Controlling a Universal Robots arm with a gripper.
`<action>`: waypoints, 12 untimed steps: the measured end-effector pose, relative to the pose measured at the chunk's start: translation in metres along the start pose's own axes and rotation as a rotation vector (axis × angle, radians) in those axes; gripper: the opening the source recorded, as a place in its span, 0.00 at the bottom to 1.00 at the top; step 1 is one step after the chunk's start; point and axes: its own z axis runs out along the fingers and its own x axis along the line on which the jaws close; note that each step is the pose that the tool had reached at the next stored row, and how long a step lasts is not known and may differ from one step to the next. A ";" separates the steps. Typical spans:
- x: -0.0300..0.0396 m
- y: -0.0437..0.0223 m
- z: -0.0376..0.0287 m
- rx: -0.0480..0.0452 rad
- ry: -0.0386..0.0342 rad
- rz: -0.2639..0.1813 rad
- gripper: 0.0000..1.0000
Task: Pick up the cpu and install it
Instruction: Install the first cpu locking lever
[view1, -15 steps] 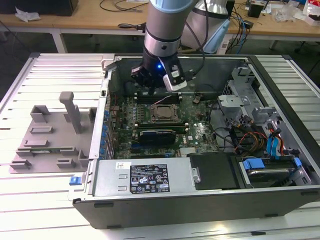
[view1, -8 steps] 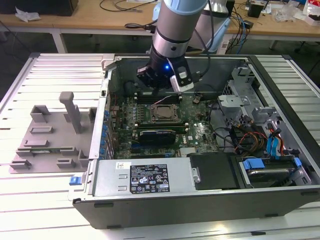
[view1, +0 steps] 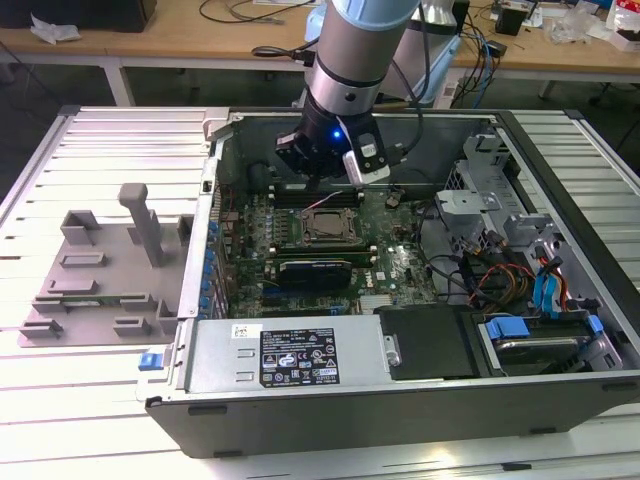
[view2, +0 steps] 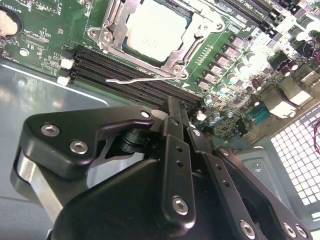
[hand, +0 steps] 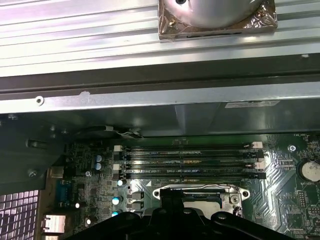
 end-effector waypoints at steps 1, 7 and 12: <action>-0.0003 -0.0001 0.0003 -0.0012 -0.0025 0.011 0.11; -0.0022 -0.0004 0.0020 -0.0094 -0.0245 0.106 0.11; -0.0027 -0.0004 0.0020 -0.0106 -0.0270 0.117 0.11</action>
